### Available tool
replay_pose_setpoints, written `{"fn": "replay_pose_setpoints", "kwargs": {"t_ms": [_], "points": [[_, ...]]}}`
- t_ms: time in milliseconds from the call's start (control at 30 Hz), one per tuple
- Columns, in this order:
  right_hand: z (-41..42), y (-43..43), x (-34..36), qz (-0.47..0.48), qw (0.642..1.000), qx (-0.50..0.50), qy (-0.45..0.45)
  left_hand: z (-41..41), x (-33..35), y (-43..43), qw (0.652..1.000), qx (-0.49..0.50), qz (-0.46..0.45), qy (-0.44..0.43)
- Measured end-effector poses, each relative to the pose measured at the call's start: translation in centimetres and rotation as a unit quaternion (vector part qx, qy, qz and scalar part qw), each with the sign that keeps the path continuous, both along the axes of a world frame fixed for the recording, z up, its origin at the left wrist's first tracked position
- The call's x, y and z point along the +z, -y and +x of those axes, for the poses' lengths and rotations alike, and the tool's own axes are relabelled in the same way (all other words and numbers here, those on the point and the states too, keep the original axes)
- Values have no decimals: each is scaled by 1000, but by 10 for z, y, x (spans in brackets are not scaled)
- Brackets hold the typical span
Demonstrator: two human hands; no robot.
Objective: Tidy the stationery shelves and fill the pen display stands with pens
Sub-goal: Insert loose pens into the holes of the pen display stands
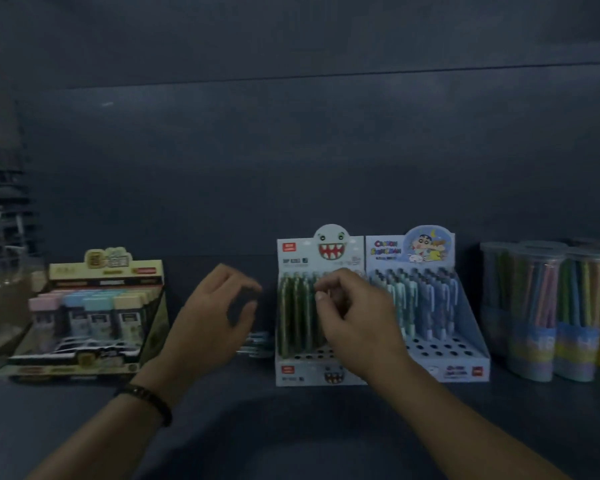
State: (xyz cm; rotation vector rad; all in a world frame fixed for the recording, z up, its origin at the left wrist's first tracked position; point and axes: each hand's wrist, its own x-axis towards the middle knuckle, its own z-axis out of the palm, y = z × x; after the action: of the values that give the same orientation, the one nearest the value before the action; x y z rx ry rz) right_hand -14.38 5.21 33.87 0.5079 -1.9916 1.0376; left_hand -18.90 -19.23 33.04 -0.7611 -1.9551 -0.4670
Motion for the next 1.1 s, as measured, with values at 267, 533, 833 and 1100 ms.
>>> {"fn": "replay_pose_setpoints", "kwargs": {"t_ms": [267, 533, 833, 1100], "points": [[-9, 17, -25, -11, 1000, -8, 23, -28, -53, 31, 975, 61, -99, 187], [-8, 16, -35, 7, 996, 33, 85, -23, -54, 34, 960, 96, -96, 247], [-7, 17, -34, 26, 991, 45, 122, -23, -55, 33, 942, 87, -105, 307], [-8, 17, -35, 13, 993, 47, 103, -16, -44, 38, 965, 7, 11, 262]]}}
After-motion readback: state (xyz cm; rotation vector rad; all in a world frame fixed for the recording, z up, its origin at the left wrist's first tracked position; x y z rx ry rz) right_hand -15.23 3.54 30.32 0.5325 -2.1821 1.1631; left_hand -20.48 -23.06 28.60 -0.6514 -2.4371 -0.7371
